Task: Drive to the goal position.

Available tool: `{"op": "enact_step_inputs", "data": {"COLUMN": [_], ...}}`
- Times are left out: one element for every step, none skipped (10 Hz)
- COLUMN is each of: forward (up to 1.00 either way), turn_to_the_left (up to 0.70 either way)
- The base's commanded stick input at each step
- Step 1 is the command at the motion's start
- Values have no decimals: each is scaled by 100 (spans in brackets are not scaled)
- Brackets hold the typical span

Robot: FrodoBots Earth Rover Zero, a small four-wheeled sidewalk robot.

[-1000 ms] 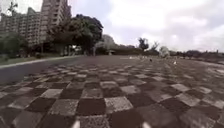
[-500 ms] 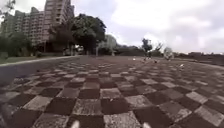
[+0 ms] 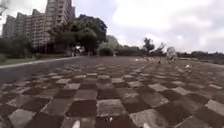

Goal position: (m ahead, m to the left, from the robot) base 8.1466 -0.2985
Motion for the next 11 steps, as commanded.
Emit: {"op": "enact_step_inputs", "data": {"forward": [85,85,85,85,85,85,85,85,85,85,85], "turn_to_the_left": [11,11,11,11,11,11,11,11,11,11,-23]}}
